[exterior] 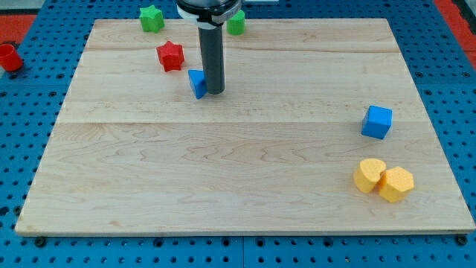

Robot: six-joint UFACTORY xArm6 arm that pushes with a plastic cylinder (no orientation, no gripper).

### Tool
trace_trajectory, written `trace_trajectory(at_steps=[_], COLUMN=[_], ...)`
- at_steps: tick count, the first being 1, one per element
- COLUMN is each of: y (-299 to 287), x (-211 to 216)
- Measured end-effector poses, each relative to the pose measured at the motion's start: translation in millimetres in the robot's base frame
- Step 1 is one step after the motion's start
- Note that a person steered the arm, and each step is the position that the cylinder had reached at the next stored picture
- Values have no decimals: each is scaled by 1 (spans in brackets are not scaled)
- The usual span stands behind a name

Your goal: Move the blue cube to the center left

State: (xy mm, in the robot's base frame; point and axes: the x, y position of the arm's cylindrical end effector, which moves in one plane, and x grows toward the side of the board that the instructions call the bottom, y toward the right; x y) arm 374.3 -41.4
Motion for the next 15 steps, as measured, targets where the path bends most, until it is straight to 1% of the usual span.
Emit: trace_trajectory(at_steps=[1,2,3,4,5,6,7,8,9,10,11,12,13,14,15], y=[5,-9,-43,-53,71,238,374,326,204,61,-16,44,1,-49,-58], x=[-6,-9,-9,-9,13,20,30,79,68,59,54,84,127,117,123])
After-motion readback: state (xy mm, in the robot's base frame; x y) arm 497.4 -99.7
